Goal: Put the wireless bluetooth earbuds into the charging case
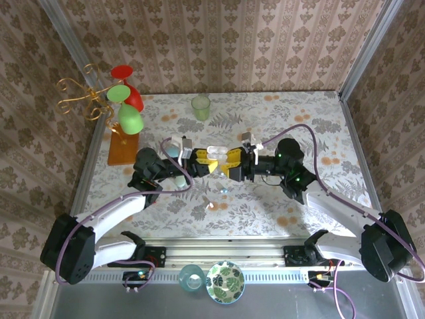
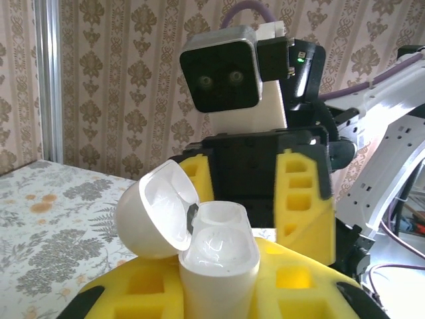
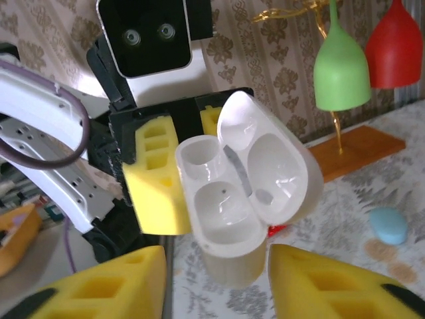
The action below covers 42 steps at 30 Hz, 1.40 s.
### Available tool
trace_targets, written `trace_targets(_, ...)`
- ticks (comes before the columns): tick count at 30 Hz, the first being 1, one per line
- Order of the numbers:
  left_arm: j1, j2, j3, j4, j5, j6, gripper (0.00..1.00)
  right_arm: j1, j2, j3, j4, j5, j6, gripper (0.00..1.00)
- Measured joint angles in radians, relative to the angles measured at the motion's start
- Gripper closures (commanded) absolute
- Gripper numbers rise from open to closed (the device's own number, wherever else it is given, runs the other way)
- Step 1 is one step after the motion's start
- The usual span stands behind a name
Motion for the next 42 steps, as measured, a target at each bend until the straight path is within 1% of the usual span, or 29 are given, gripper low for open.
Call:
trace_targets(1, 0.005, 0.000, -0.002, 0.004, -0.001, 0.013, 1.00, 0.000, -0.013, 0.000, -0.008, 0.008, -0.003, 0.38)
trace_targets(5, 0.036, 0.013, -0.020, 0.057, -0.016, 0.058, 1.00, -0.007, -0.079, -0.001, -0.055, 0.045, -0.024, 0.32)
trace_targets(9, 0.073, 0.036, -0.023, 0.102, -0.050, 0.078, 1.00, -0.014, -0.158, -0.001, -0.156, 0.117, -0.051, 0.31)
trace_targets(12, 0.084, 0.036, -0.026, 0.123, -0.074, 0.121, 1.00, -0.018, -0.204, -0.001, -0.233, 0.193, -0.061, 0.31)
trace_targets(18, 0.104, 0.077, -0.026, 0.170, -0.097, 0.218, 1.00, -0.063, -0.220, -0.030, -0.311, 0.369, -0.021, 0.31)
trace_targets(21, 0.119, 0.124, -0.026, 0.211, -0.106, 0.243, 1.00, -0.089, -0.211, -0.042, -0.376, 0.488, 0.034, 0.31)
trace_targets(25, 0.125, 0.172, -0.027, 0.251, -0.109, 0.264, 1.00, -0.106, -0.177, -0.029, -0.549, 0.673, 0.112, 0.31)
trace_targets(28, 0.125, 0.176, -0.042, 0.276, -0.109, 0.278, 1.00, -0.106, -0.133, -0.008, -0.686, 0.756, 0.167, 0.32)
trace_targets(31, 0.125, 0.158, -0.080, 0.287, -0.110, 0.298, 1.00, -0.103, -0.105, -0.011, -0.744, 0.763, 0.229, 0.32)
trace_targets(34, 0.125, 0.112, -0.137, 0.286, -0.121, 0.323, 1.00, -0.073, -0.092, -0.031, -0.743, 0.729, 0.294, 0.32)
trace_targets(36, 0.125, 0.085, -0.158, 0.288, -0.132, 0.328, 1.00, -0.021, -0.071, -0.045, -0.724, 0.706, 0.320, 0.35)
trace_targets(37, 0.125, 0.077, -0.163, 0.293, -0.137, 0.331, 1.00, 0.013, -0.050, -0.048, -0.715, 0.695, 0.329, 0.37)
trace_targets(42, 0.125, 0.069, -0.172, 0.320, -0.181, 0.335, 1.00, 0.132, 0.094, -0.048, -0.654, 0.654, 0.395, 0.47)
